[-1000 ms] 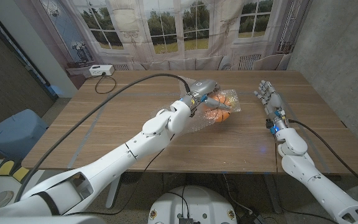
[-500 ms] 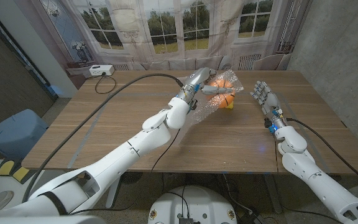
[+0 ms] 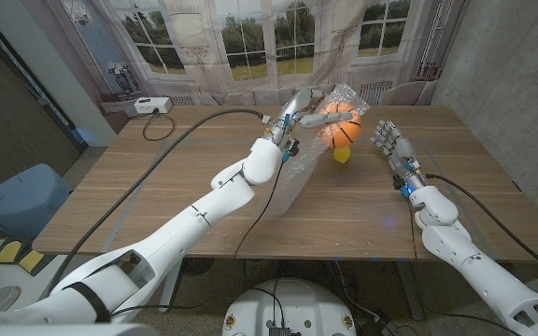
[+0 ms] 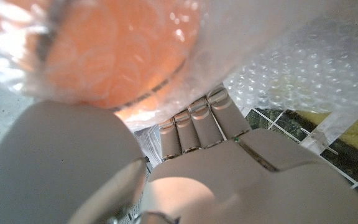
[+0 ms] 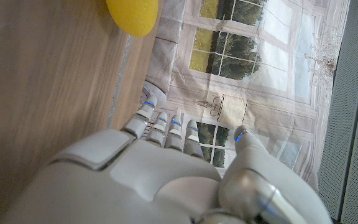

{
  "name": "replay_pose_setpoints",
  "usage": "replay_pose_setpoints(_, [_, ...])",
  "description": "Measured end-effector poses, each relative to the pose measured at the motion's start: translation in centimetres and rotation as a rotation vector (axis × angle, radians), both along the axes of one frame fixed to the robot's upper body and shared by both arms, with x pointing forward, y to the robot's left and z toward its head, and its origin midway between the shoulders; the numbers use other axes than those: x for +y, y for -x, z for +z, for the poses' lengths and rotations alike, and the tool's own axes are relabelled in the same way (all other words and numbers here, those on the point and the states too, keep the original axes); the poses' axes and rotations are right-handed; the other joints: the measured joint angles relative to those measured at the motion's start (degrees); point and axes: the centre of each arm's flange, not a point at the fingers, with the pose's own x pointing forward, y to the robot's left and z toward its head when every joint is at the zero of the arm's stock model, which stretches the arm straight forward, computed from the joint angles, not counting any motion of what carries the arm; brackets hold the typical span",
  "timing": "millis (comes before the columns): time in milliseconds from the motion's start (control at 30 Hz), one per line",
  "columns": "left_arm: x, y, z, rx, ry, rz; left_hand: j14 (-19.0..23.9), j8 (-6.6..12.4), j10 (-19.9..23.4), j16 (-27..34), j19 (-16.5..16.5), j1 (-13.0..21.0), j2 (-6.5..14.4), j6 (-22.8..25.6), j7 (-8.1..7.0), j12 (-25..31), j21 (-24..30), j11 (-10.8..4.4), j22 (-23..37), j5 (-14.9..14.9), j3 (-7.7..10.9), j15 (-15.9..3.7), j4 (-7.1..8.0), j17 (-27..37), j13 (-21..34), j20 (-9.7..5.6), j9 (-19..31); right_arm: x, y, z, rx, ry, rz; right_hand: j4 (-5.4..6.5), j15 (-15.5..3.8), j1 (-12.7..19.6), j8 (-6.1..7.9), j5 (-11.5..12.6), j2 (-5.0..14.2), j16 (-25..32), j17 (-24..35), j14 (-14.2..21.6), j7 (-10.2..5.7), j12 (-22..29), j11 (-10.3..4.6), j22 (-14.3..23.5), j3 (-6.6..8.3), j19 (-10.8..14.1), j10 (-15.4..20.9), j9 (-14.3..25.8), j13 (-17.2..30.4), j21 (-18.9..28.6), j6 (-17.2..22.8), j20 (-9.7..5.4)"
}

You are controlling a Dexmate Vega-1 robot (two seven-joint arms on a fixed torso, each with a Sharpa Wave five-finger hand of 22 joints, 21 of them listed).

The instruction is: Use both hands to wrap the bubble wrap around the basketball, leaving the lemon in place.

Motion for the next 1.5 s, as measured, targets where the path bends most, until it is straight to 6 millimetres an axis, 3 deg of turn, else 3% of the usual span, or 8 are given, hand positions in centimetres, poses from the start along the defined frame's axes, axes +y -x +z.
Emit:
replay_pose_setpoints(200, [-0.1,0.2,1.0,0.057,0.056,-0.152,0.0,-0.02,0.0,-0.2,0.0,0.0,0.0,0.1,0.10,0.0,0.4,0.02,0.0,-0.2,0.54,0.00,-0.10,0.3,0.0,0.00,0.0,0.4,0.0,0.2,0.001,0.014,0.009,-0.30,0.00,-0.3,0.00,-0.3,-0.41,0.0,0.0,0.0,0.00,0.0,0.00,0.0,-0.31,-0.1,0.0,0.0,0.0,0.0,0.0,0.06])
replay_pose_setpoints(467, [-0.1,0.7,2.3,0.091,0.119,-0.310,0.0,-0.20,-0.1,-0.2,-0.3,0.0,0.0,0.1,0.09,-0.2,1.1,-0.11,-0.2,-0.2,0.54,0.00,-0.10,0.4,0.5,0.30,0.0,0.6,0.0,0.5,0.024,0.045,0.037,0.02,1.46,-2.4,0.00,-0.5,-2.55,0.0,0.3,0.2,0.00,0.0,0.58,0.0,-1.96,-0.8,-0.1,0.0,0.1,0.0,0.0,2.24])
replay_pose_setpoints(600, [-0.2,0.9,2.8,0.103,0.149,-0.380,0.0,-0.22,-0.1,-0.6,-0.5,0.0,0.0,0.1,0.09,-0.2,1.2,-0.11,-0.2,-0.2,0.54,0.00,-0.10,0.7,0.5,0.31,-0.1,0.8,-0.2,0.5,0.051,0.069,0.068,0.93,3.40,-4.8,0.00,-0.5,-4.80,0.6,0.5,2.2,0.23,0.0,2.83,0.0,-3.91,1.0,0.9,0.0,0.1,0.1,-0.2,3.84])
replay_pose_setpoints(733, [-0.4,0.9,3.1,0.113,0.180,-0.444,0.0,-0.57,-0.1,-0.7,-0.7,0.0,0.0,0.2,-0.04,-0.4,1.5,-0.11,-0.2,-0.2,0.54,0.00,-0.10,0.7,0.8,0.50,-0.1,0.9,-0.4,1.0,0.070,0.098,0.110,1.56,4.12,-6.8,0.00,-0.3,-6.23,1.1,0.5,5.1,0.63,0.4,4.68,0.0,-5.51,3.2,2.7,0.0,0.1,0.7,-0.6,4.44])
replay_pose_setpoints(933, [-0.8,0.9,3.5,0.129,0.227,-0.528,0.0,-0.66,-0.1,-0.7,-1.0,0.0,0.0,0.2,-0.06,-0.6,2.0,-0.11,-0.3,-0.2,0.54,0.00,-0.10,0.7,0.9,0.48,-0.1,1.2,-1.1,1.4,0.110,0.138,0.208,1.95,4.81,-8.4,0.00,0.2,-7.57,1.6,0.5,6.7,1.25,0.9,6.00,0.0,-7.00,5.3,4.7,0.0,0.1,1.1,0.0,4.76])
replay_pose_setpoints(1133, [-1.5,0.5,3.7,0.148,0.280,-0.590,0.0,-0.68,-0.1,-1.0,-1.3,0.0,0.0,0.2,-0.06,-0.7,2.4,-0.10,-0.5,-0.2,1.20,0.00,-0.23,0.9,0.9,0.51,-0.1,1.9,-1.4,1.5,0.134,0.174,0.366,2.22,4.85,-9.3,0.45,0.9,-8.44,1.6,0.5,8.3,2.37,1.3,6.54,0.0,-8.24,6.3,7.0,0.0,0.1,1.4,1.1,5.12])
replay_pose_setpoints(1367, [-1.6,0.1,3.9,0.158,0.327,-0.630,0.0,-0.86,-0.1,-1.2,-1.6,0.0,0.0,0.2,-0.06,-1.1,2.6,-0.09,-0.5,-0.2,1.20,0.00,-0.23,0.9,1.3,0.81,0.1,2.1,-2.1,1.9,0.131,0.164,0.508,3.21,4.62,-10.4,0.88,2.9,-10.40,3.2,0.5,15.5,4.48,2.3,6.62,0.3,-10.94,12.5,13.3,0.0,0.1,2.8,4.1,4.76])
replay_pose_setpoints(1500, [-1.6,-0.3,3.8,0.166,0.348,-0.622,0.0,-0.90,-0.1,-1.3,-1.6,0.0,0.0,0.4,-0.26,-1.1,3.0,-0.06,-0.6,-0.2,1.20,0.00,-0.23,1.0,1.3,0.82,0.2,2.1,-2.3,2.0,0.107,0.144,0.609,3.18,4.40,-10.4,0.89,2.9,-10.45,3.2,0.5,16.5,4.90,2.3,6.56,0.3,-11.39,13.4,14.1,0.0,0.1,3.2,4.9,4.86])
